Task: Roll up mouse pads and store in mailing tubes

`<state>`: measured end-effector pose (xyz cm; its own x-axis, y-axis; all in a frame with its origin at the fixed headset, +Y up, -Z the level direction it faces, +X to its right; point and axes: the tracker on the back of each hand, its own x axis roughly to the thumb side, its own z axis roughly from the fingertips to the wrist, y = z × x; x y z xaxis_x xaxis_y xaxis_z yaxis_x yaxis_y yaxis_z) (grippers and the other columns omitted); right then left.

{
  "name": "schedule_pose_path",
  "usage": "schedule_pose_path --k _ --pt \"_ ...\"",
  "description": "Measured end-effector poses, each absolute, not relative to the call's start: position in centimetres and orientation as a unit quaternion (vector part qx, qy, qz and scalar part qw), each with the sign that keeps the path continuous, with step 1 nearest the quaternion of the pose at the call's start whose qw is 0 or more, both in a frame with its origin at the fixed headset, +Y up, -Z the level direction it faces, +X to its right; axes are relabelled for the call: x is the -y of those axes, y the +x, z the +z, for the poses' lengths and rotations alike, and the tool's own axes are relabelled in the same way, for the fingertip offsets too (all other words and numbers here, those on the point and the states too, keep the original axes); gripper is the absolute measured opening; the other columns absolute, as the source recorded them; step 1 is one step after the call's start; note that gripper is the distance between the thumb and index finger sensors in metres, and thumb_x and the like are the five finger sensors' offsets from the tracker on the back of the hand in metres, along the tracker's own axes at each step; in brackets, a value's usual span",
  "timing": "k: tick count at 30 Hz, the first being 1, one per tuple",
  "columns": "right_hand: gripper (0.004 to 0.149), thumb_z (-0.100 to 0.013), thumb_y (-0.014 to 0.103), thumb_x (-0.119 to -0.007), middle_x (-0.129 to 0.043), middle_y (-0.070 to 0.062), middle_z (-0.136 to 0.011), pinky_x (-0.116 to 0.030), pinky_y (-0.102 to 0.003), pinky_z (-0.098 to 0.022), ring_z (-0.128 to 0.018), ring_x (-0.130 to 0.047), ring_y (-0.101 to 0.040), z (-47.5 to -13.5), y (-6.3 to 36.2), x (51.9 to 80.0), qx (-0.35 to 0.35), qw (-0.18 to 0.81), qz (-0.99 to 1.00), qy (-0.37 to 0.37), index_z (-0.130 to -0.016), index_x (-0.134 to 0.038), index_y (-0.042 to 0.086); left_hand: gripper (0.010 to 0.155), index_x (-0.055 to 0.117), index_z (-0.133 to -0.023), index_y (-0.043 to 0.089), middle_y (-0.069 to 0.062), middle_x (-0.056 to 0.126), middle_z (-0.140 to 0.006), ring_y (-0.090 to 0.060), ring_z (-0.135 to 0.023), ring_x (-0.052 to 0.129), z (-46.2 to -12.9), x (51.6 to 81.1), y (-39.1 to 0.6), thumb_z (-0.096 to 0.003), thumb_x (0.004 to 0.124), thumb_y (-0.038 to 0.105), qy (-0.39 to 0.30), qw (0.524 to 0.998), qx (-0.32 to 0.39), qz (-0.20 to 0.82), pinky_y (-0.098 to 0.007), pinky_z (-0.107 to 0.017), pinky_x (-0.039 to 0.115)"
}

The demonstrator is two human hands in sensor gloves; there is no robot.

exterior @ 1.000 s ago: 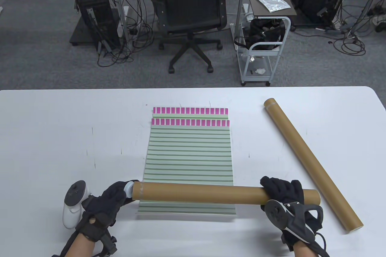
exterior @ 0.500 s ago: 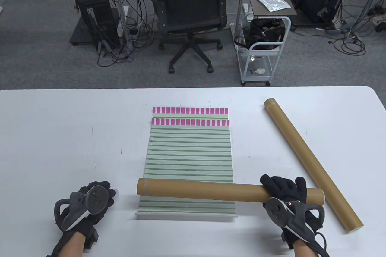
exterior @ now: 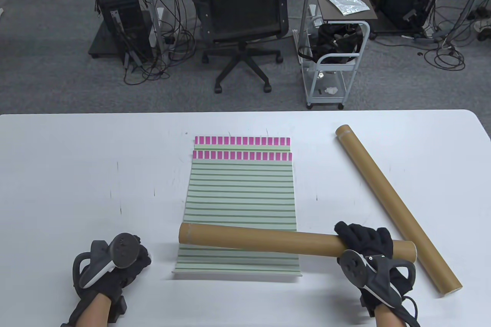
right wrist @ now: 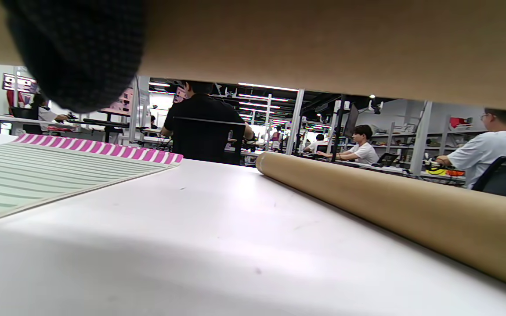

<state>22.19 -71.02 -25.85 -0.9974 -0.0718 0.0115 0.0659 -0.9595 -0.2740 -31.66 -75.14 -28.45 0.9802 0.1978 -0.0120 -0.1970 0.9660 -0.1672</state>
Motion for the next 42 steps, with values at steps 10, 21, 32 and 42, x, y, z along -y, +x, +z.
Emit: schedule_pose_path --k 10,21,32,42 --pt "0.08 -0.039 0.051 -0.072 -0.065 -0.005 -0.1 -0.063 -0.052 -0.066 -0.081 -0.079 -0.029 -27.2 23.7 73.4 -0.083 0.004 -0.974 0.209 -0.107 -0.041 0.021 0.064 0.067 -0.097 0.035 0.007 0.06 -0.113 -0.026 -0.11 0.055 -27.8 74.5 -29.8 -0.0387 0.065 0.062 -0.053 0.985 0.048 0.157 -0.046 -0.085 0.052" --pt "0.08 -0.044 0.047 -0.062 -0.058 -0.011 -0.104 -0.063 -0.055 -0.067 -0.084 -0.075 -0.033 -28.6 26.1 75.8 0.032 0.043 -0.955 0.291 -0.109 -0.03 0.015 0.069 0.059 -0.101 0.04 0.008 0.059 -0.115 -0.024 -0.112 0.055 -27.3 74.4 -27.3 -0.0368 0.065 0.065 -0.082 0.972 0.123 0.185 -0.051 -0.086 0.047" --pt "0.079 -0.046 0.046 -0.057 -0.054 -0.014 -0.105 -0.062 -0.056 -0.067 -0.085 -0.072 -0.036 -29.3 26.8 76.9 0.074 0.029 -0.953 0.291 -0.11 -0.025 0.012 0.07 0.057 -0.103 0.041 0.008 0.056 -0.117 -0.025 -0.113 0.051 -27.3 75.0 -26.1 -0.0373 0.064 0.066 -0.109 0.969 0.142 0.169 -0.051 -0.086 0.046" --pt "0.08 -0.046 0.048 -0.062 -0.054 -0.015 -0.105 -0.06 -0.056 -0.068 -0.087 -0.069 -0.039 -29.2 26.6 76.7 0.077 0.025 -0.954 0.289 -0.109 -0.028 0.011 0.071 0.054 -0.103 0.042 0.008 0.051 -0.118 -0.025 -0.115 0.047 -27.1 74.7 -26.2 -0.0373 0.064 0.066 -0.095 0.973 0.138 0.157 -0.051 -0.087 0.044"
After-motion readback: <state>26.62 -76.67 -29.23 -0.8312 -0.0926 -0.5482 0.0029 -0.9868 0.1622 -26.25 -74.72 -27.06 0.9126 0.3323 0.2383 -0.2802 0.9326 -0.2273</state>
